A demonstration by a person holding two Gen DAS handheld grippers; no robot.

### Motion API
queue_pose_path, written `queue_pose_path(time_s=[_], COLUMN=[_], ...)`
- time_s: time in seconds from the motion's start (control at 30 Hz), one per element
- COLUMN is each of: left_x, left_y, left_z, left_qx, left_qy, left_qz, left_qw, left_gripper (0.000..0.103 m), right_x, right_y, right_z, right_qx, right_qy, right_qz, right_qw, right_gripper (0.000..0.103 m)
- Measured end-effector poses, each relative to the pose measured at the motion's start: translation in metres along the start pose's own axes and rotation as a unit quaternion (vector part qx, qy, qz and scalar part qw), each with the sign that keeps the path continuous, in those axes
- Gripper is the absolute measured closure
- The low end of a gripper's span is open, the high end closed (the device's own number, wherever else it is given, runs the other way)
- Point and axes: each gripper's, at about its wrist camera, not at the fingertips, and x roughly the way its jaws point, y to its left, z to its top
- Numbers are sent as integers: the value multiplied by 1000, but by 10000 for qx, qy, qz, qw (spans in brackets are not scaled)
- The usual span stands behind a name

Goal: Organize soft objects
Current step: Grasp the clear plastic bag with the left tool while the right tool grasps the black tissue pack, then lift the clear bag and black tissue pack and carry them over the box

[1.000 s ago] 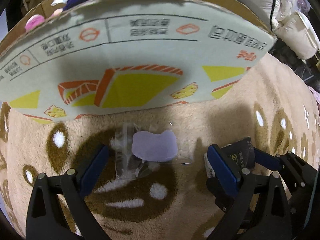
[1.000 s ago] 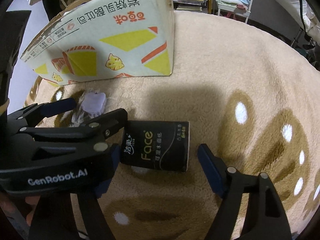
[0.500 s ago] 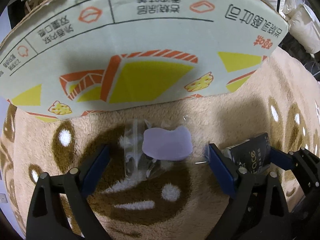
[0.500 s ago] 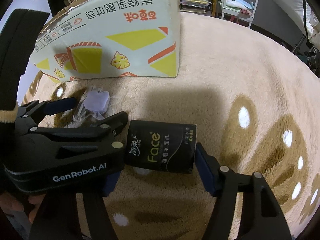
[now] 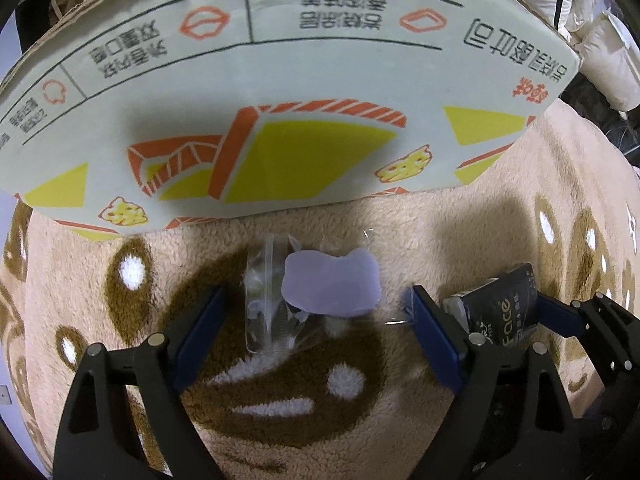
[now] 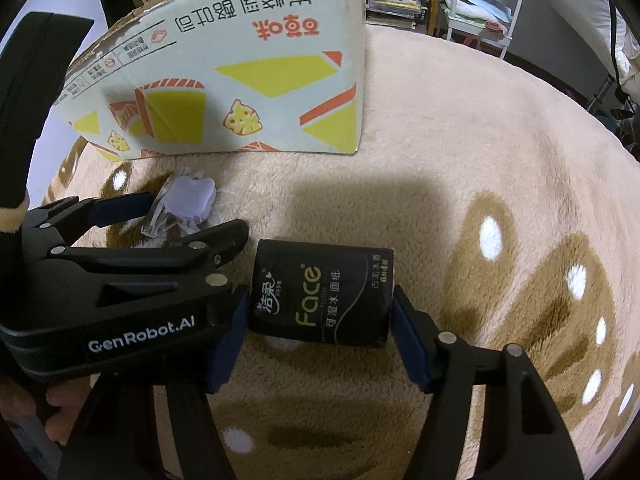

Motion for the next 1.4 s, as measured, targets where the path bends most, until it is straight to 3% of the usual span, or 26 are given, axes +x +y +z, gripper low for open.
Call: queue_pose_path(time_s=[0.13,0.3,0.77,1.17,1.4], left_x=[-2,-5,-17,-36,-66], left_y=[2,8,39,52,71], left_z=[-2,-5,-5,-14,-31], left_qx=[-17,-116,-417,-537,-569], left_qy=[-8,-27,-43,-134,-394], left_qz=[-17,-42,-293,-152,74], left_qw=[10000,9999,9987,9983,9976], left_gripper=[17,26,27,27,27], right_x=[-2,-2,-5,-10,-20], right_y=[-1,2,-4,-6,-11], right_z=[0,-1,2,5,7], right_qx=[-6,-63,25,-14,37], right_qy=[-14,-50,-87,-245,-527], right_qz=[25,-3,66,92,106], right_qw=[10000,10000,9999,9997,9985], right_gripper=[32,33,33,34,34])
